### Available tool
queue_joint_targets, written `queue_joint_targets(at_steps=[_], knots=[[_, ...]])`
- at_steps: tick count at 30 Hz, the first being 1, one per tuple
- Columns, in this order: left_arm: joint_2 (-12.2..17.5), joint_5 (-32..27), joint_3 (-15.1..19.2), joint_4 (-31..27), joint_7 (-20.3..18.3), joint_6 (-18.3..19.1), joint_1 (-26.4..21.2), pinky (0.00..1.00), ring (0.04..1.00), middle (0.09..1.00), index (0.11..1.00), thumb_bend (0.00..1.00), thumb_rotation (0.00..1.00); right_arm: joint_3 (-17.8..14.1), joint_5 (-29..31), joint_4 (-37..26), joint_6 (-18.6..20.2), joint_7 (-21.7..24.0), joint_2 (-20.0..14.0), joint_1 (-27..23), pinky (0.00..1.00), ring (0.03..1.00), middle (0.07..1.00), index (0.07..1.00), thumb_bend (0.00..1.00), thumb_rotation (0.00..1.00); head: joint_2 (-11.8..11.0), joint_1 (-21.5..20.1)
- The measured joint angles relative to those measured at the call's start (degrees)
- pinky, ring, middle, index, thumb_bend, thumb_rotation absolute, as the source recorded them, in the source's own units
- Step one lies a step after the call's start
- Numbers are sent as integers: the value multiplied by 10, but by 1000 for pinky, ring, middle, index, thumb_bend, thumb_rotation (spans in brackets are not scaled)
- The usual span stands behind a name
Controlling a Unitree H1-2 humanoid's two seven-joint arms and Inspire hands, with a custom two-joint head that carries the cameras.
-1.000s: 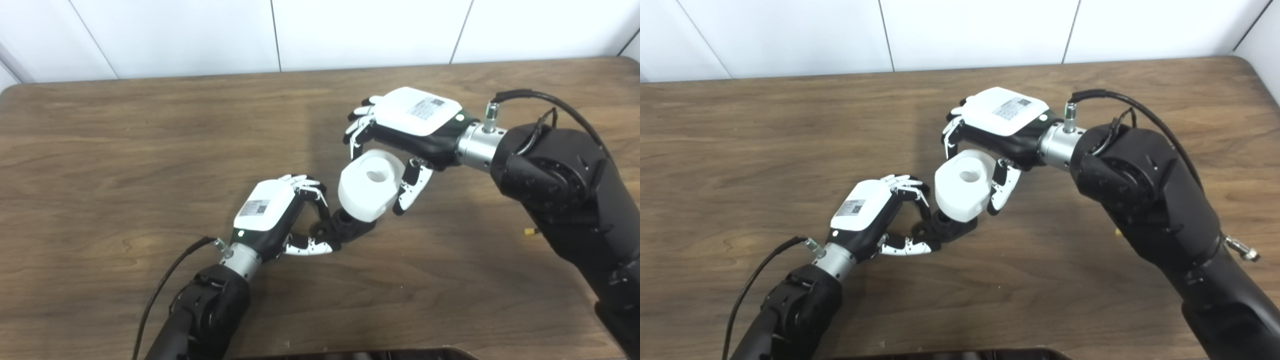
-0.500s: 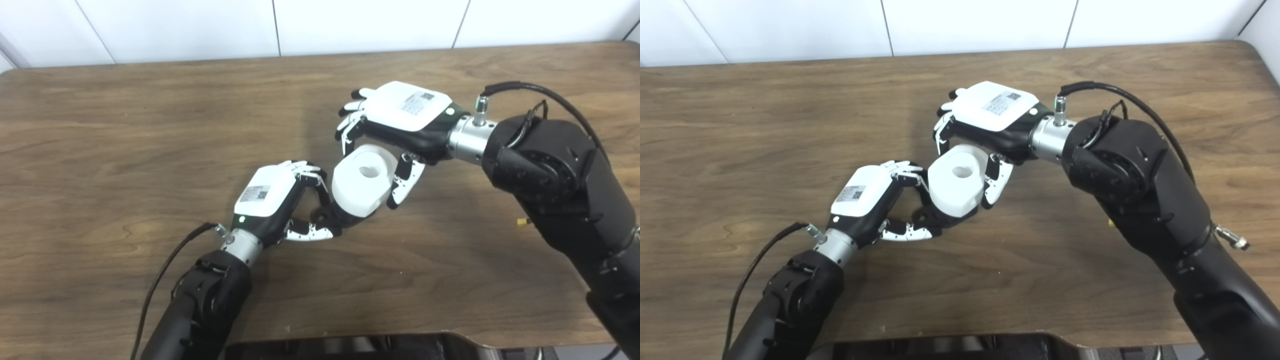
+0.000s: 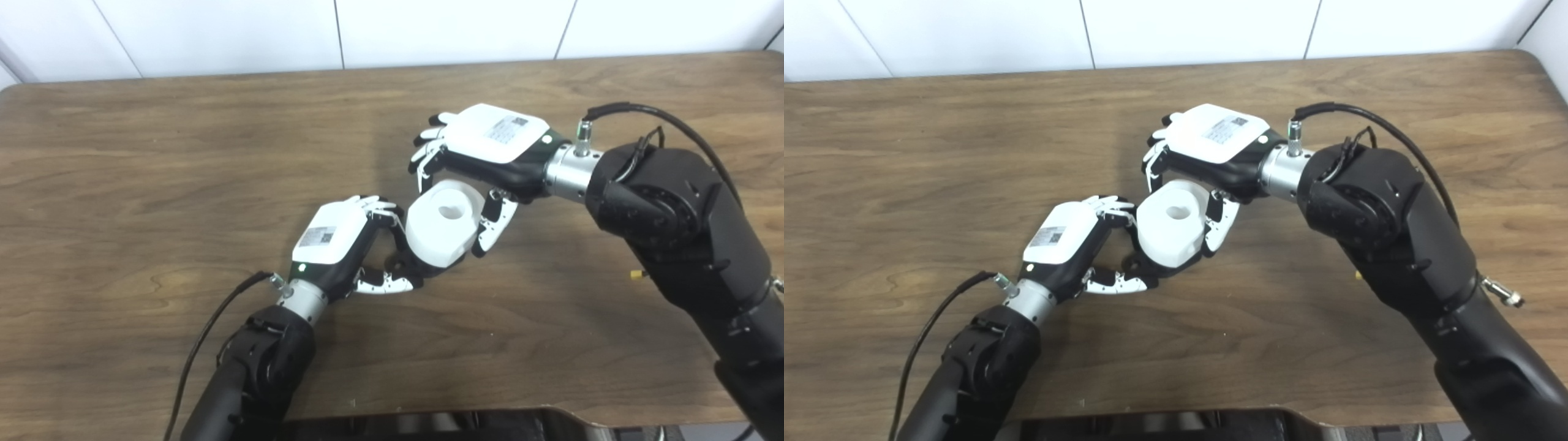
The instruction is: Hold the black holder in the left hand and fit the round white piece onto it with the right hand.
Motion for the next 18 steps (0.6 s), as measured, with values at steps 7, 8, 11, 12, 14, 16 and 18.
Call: queue_joint_targets(at_steps=[7, 8, 11, 12, 14, 16, 18], knots=[[0, 0, -2, -1, -2, 4, -2, 895, 875, 803, 487, 522, 53, 0, -1, 0, 0, 0, 4, 3, 1000, 919, 817, 485, 525, 139, 1, 4], [0, 0, -3, -1, -2, 5, -2, 895, 874, 803, 488, 522, 53, 0, 0, 0, 0, 0, 5, 3, 1000, 918, 817, 485, 524, 139, 1, 4], [0, 1, -4, -1, -2, 6, -3, 894, 871, 800, 488, 522, 53, 0, 0, 0, 0, 0, 6, 4, 1000, 915, 815, 485, 524, 139, 1, 5], [0, 1, -4, -1, -2, 6, -3, 892, 870, 799, 487, 522, 53, 0, 0, 0, 0, 0, 6, 4, 1000, 915, 814, 485, 524, 139, 2, 6], [0, 1, -5, -1, -2, 6, -3, 891, 869, 797, 487, 522, 53, 0, 0, 0, 0, 0, 6, 5, 998, 915, 813, 485, 524, 139, 2, 6], [0, 1, -5, -1, -2, 6, -3, 892, 870, 797, 488, 522, 53, 0, 0, 1, 0, 0, 5, 5, 991, 915, 812, 485, 524, 139, 2, 6], [0, 2, -6, -1, -2, 6, -3, 893, 868, 796, 488, 522, 53, 0, -1, 1, 0, 0, 5, 7, 991, 914, 812, 485, 524, 139, 2, 7]])
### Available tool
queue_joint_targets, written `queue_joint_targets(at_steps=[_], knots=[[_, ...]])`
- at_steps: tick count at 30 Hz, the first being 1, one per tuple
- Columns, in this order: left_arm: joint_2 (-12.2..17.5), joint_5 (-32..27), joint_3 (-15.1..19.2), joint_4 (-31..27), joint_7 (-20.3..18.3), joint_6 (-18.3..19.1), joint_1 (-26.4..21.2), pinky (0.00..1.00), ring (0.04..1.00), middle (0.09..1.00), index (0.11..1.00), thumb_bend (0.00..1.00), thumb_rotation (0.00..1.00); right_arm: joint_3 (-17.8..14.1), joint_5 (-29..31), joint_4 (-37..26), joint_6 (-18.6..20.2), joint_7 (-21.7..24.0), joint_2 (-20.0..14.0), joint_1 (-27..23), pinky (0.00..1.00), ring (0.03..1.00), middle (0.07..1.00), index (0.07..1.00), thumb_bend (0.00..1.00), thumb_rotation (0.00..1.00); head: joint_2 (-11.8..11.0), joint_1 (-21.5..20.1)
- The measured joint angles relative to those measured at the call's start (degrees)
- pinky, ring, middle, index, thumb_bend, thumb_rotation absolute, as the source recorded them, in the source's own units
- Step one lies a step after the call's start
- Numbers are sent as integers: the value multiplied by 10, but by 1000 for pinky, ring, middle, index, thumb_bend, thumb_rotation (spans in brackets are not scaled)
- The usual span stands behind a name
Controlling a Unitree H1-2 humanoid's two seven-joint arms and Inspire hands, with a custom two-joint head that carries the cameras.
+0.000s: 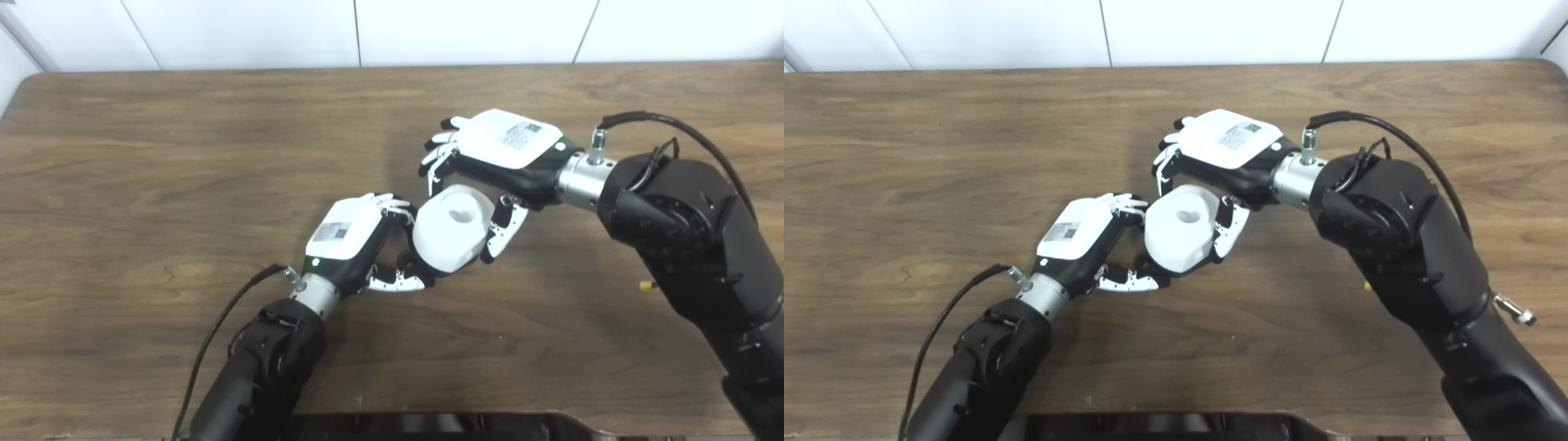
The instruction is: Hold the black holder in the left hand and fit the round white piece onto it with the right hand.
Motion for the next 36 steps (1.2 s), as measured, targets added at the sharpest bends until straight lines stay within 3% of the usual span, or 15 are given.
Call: queue_joint_targets(at_steps=[36], knots=[[-1, 5, -2, -3, -1, 3, 1, 895, 870, 801, 488, 522, 53, 7, -23, 0, -7, -5, 2, 16, 1000, 919, 812, 485, 524, 139, -2, -11]])
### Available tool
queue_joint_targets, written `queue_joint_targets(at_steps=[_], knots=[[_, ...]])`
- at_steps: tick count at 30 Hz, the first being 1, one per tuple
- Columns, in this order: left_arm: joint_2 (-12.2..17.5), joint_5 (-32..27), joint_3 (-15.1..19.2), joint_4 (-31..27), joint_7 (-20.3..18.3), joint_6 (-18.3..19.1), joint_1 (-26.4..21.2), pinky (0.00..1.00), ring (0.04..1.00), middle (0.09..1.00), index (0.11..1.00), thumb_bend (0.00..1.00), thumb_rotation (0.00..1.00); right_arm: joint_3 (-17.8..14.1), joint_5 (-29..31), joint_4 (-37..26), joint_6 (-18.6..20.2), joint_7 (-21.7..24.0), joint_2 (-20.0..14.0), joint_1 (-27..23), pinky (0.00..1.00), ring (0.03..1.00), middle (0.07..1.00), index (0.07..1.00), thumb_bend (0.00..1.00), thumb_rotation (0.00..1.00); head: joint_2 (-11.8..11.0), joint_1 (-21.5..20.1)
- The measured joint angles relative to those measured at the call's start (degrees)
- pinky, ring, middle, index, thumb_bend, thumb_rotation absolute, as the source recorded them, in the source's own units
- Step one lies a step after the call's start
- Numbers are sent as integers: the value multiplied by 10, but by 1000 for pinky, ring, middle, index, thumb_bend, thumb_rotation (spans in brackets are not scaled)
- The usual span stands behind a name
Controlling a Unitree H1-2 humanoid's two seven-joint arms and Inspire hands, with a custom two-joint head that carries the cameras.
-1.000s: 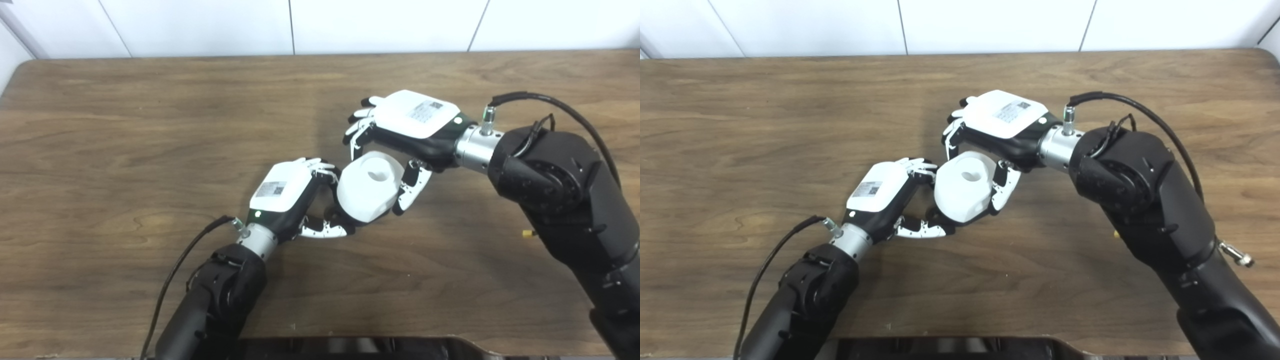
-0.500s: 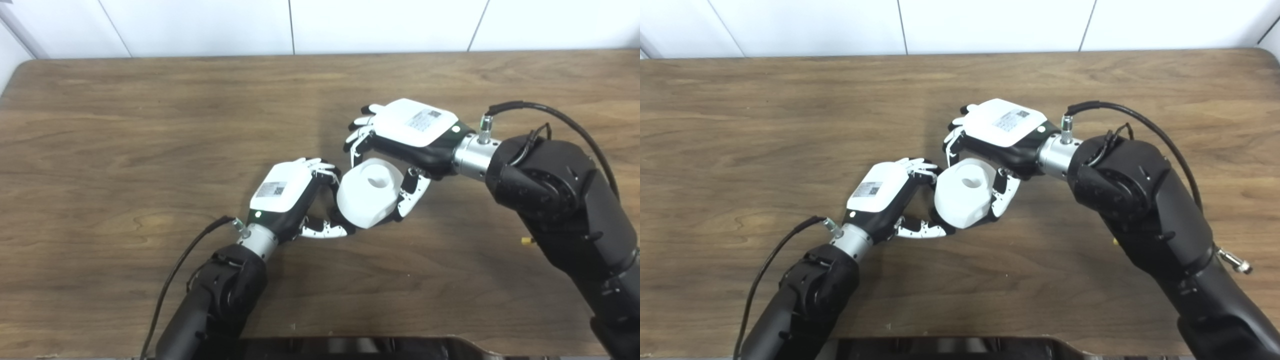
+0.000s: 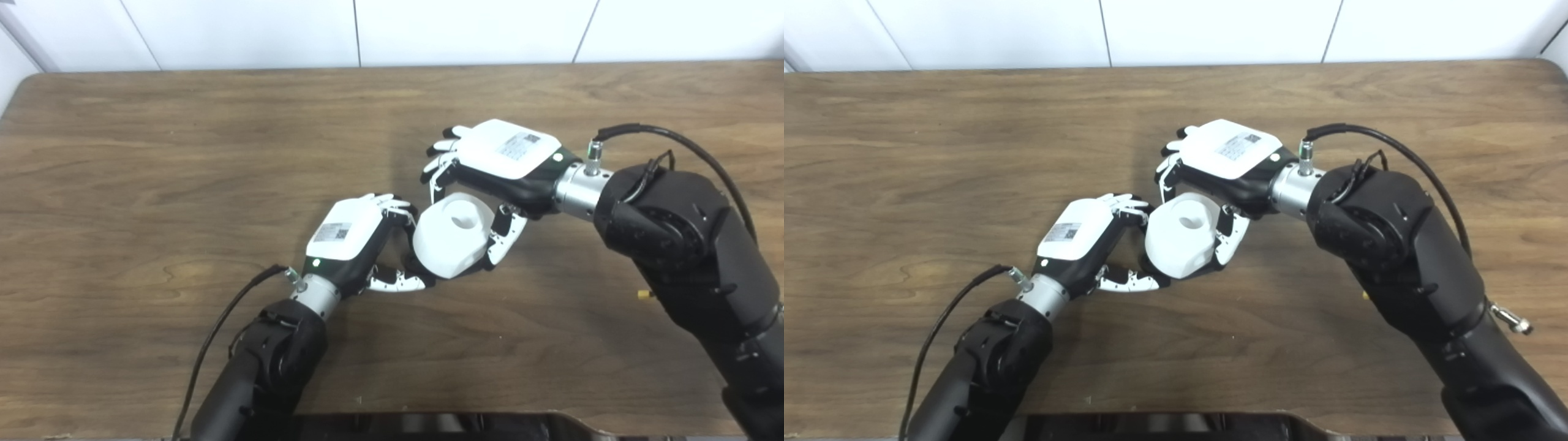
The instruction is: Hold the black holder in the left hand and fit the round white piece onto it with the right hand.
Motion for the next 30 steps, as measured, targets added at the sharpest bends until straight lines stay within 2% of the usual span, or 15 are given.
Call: queue_joint_targets(at_steps=[10, 11, 12, 14, 16, 24, 30], knots=[[0, 1, 0, -1, -3, 0, 0, 892, 868, 796, 488, 522, 53, 0, -1, 0, -10, 0, 0, 0, 1000, 916, 804, 492, 524, 152, 0, -1], [0, 1, 0, -1, -3, 0, 0, 892, 867, 797, 488, 522, 53, 0, -1, 0, -11, 0, 0, 0, 1000, 916, 804, 563, 704, 215, 0, -1], [0, 1, 0, -1, -3, 0, 0, 891, 867, 797, 488, 522, 52, 0, -1, 0, -12, 0, 0, 0, 1000, 916, 804, 600, 797, 248, 0, -1], [0, 1, 0, -1, -3, 0, 0, 892, 868, 799, 487, 522, 52, 0, 0, 0, -12, 0, 0, 0, 1000, 915, 808, 655, 907, 294, 0, -1], [0, 1, 0, -1, -3, 0, 0, 893, 869, 801, 488, 522, 53, 0, 0, 0, -12, 1, 0, 1, 1000, 915, 812, 673, 948, 308, -2, -1], [0, 1, 1, -1, -3, 0, 0, 895, 869, 798, 487, 522, 52, -1, -3, 0, -11, 11, 0, 1, 1000, 924, 842, 734, 999, 356, -2, -3], [0, 1, 1, -1, -3, 0, 0, 892, 867, 796, 488, 522, 52, -4, -10, 0, -10, 12, 0, 1, 1000, 994, 938, 771, 1000, 451, -3, -4]])
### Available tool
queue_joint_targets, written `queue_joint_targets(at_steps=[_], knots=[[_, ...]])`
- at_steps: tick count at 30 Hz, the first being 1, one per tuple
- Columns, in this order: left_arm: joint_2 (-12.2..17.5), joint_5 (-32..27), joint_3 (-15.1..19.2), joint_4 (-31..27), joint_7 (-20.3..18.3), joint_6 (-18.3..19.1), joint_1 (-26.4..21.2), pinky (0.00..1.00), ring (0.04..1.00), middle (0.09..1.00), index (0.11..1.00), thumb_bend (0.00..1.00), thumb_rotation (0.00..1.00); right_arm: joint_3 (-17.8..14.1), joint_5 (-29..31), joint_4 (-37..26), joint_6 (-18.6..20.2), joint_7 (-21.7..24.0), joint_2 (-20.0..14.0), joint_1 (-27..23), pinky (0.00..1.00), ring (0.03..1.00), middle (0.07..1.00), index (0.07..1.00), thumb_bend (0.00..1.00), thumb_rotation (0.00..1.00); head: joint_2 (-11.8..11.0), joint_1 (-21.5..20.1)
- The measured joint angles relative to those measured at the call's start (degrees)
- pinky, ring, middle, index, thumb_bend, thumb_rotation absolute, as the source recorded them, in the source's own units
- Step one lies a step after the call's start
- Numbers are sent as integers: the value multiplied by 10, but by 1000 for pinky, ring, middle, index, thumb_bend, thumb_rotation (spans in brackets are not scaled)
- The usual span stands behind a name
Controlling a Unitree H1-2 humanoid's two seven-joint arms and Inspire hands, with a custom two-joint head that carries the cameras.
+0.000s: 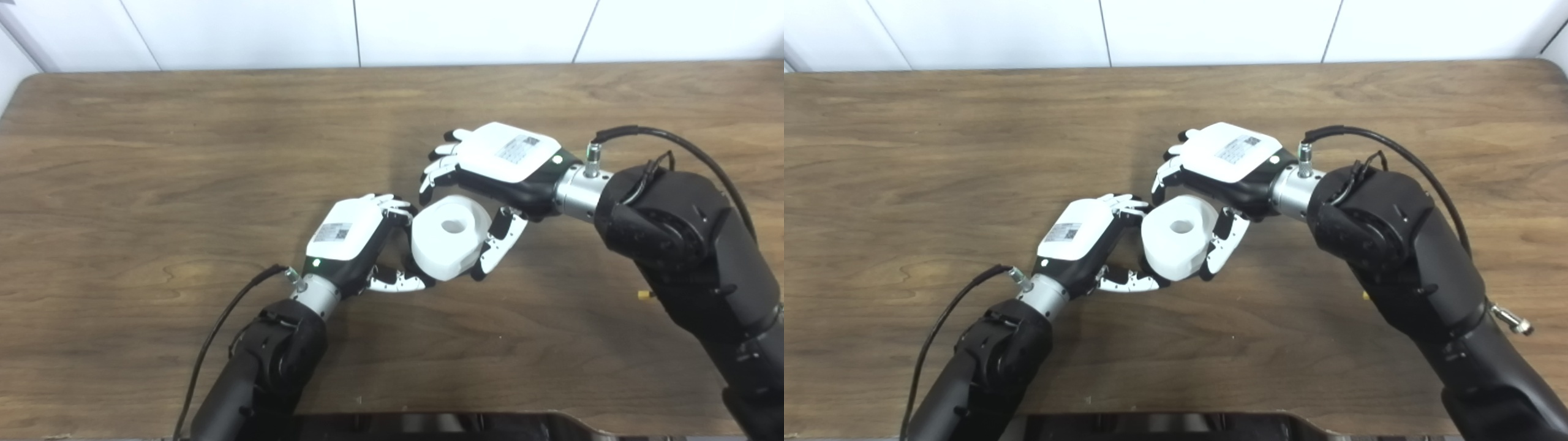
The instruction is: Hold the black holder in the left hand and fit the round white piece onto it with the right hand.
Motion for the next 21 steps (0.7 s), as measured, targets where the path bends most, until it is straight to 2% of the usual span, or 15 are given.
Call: queue_joint_targets(at_steps=[8, 15, 21], knots=[[0, 0, 0, 0, 0, 0, 0, 889, 869, 798, 488, 522, 52, -4, 0, -1, 2, 10, 0, 0, 1000, 1000, 992, 845, 1000, 479, -1, -1], [0, -1, 0, 3, 2, -2, 0, 888, 867, 795, 488, 522, 52, -12, 4, -4, 25, 43, -1, -8, 1000, 1000, 1000, 948, 1000, 491, -11, -12], [0, -4, 1, 5, 6, -3, -1, 887, 867, 798, 488, 522, 52, -24, 35, -23, 54, 79, -19, -21, 1000, 1000, 1000, 971, 1000, 516, -18, -20]])
